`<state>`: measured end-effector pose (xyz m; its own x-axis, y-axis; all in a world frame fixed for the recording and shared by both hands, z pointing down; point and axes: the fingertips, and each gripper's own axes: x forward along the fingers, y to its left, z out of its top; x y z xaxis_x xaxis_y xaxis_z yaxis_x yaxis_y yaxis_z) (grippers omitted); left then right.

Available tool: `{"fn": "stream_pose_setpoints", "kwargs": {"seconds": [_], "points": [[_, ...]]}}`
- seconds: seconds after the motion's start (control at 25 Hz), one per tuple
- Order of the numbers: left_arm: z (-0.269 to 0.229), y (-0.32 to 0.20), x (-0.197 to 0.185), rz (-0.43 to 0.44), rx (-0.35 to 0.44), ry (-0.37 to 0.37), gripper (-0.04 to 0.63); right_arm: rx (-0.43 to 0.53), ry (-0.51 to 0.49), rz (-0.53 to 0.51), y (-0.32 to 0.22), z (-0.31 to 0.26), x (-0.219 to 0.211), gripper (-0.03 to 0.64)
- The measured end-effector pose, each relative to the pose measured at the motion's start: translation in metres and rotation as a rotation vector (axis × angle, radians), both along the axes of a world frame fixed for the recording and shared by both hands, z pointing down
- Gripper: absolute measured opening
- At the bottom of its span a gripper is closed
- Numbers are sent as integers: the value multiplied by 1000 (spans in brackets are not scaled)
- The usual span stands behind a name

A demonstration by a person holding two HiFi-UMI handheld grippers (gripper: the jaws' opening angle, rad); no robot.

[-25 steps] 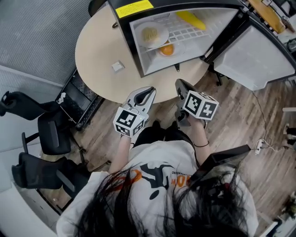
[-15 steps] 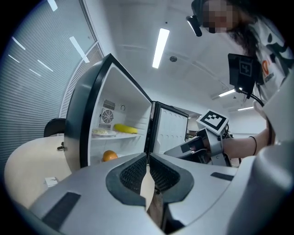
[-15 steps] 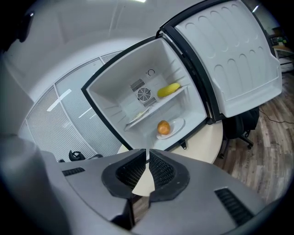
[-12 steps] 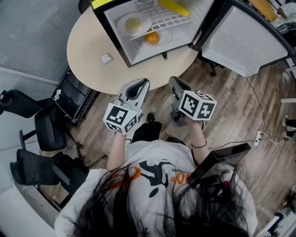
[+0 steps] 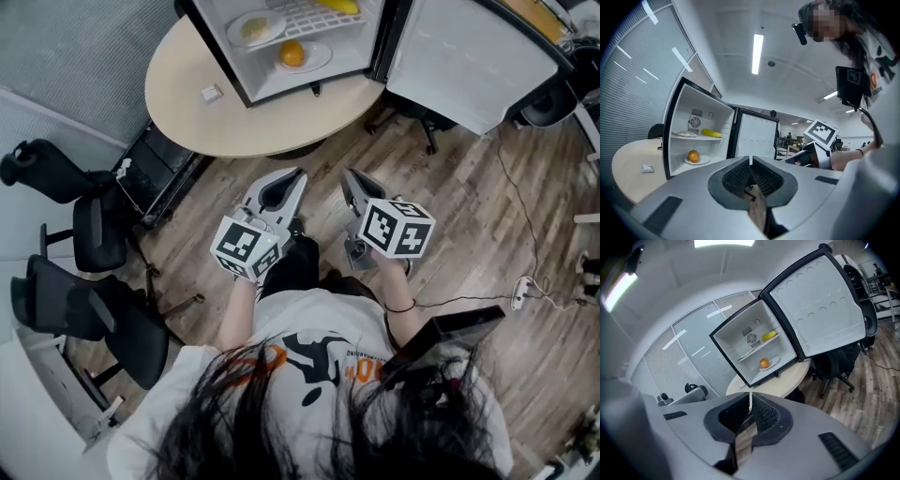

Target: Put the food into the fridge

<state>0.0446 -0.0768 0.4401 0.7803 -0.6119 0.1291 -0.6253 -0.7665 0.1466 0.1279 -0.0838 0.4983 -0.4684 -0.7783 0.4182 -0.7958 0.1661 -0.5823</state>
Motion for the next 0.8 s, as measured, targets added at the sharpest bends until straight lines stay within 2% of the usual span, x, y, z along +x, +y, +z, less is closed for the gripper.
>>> {"fn": "stream_pose_setpoints", "kwargs": {"seconds": [0.32, 0.8], "points": [[5, 80, 14, -19, 0, -64, 14, -9, -49, -71, 65, 3, -3, 23], [-6, 109, -5, -31, 15, -68, 14, 37, -40, -100, 87, -18, -28, 23]]}}
